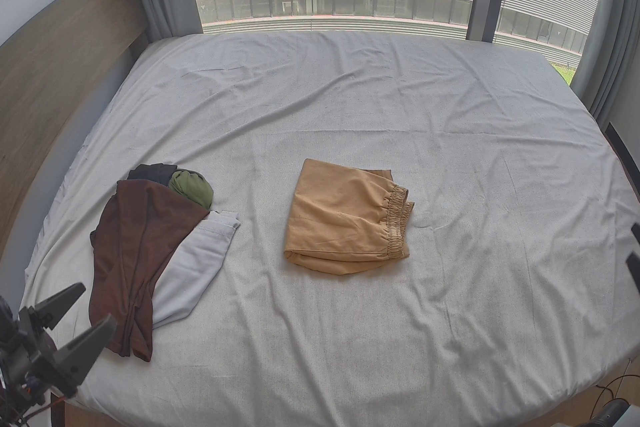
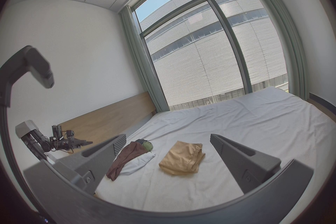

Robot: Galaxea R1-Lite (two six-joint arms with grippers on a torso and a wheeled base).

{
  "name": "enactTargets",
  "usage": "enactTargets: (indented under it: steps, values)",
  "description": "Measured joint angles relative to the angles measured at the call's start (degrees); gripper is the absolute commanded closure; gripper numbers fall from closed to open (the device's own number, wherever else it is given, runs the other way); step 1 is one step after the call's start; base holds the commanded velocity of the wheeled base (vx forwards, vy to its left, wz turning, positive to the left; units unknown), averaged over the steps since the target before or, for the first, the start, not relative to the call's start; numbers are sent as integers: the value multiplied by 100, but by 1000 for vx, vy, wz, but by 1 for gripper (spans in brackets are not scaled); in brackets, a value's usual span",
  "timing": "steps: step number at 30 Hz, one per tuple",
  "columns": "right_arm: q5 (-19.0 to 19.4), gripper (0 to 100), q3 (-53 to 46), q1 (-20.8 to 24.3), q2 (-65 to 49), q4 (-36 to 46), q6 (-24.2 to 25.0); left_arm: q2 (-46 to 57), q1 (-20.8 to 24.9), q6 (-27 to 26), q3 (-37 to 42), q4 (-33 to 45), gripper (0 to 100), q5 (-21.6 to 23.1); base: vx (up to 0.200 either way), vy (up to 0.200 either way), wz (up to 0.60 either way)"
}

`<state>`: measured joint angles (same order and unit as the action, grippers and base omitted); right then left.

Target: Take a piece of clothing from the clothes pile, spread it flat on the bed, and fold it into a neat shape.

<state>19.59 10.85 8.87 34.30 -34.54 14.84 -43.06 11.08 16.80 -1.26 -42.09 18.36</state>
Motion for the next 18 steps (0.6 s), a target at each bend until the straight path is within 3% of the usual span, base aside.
enactTargets:
  steps: [8,12,15,18]
  values:
    - [-20,0,-521,-367,-1954,1913,-294,2172,-37,-82,-78,2378,0,-158,0,0,0]
    - [-152,0,-777,-651,-2698,2405,-753,3009,-163,-224,-111,2866,0,-323,0,0,0]
    - [-642,0,-887,-753,-3004,2556,-1011,3361,-260,-374,-98,2940,0,-438,0,0,0]
    - [-1580,0,-951,-814,-3178,2759,-1186,3565,-378,-561,-43,3033,0,-578,0,0,0]
